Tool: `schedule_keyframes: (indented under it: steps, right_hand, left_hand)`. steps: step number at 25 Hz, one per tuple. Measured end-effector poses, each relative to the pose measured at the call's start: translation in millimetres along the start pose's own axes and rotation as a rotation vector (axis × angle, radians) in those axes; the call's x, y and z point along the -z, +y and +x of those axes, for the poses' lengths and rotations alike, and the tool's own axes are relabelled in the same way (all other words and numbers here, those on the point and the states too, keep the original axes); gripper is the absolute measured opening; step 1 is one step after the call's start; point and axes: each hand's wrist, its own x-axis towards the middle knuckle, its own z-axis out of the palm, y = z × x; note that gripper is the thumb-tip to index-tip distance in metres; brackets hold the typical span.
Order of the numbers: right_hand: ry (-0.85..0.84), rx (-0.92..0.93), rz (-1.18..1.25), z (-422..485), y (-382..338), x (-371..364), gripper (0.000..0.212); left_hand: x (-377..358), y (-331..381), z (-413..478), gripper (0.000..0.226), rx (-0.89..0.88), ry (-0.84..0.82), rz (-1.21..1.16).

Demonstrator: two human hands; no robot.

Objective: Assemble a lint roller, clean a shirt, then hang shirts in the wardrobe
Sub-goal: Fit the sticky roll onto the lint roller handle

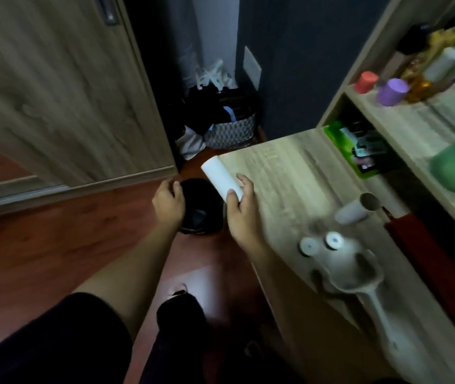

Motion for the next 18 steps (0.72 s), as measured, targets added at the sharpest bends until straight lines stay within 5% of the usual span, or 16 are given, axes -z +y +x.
schedule_keyframes:
  steps: [9, 18]
  right_hand:
    - [-0.145, -0.378, -0.109, 125.9, 145.5, -210.0, 0.047]
    - [-0.21, -0.557, -0.234, 179.7, 319.6, -300.7, 0.045]
  left_hand:
    - [-69.2, -177.6, 203.4, 0.041, 0.046, -0.312, 0.227]
    - [-217.0, -368.9, 267.2, 0.046, 0.097, -0.602, 0.452]
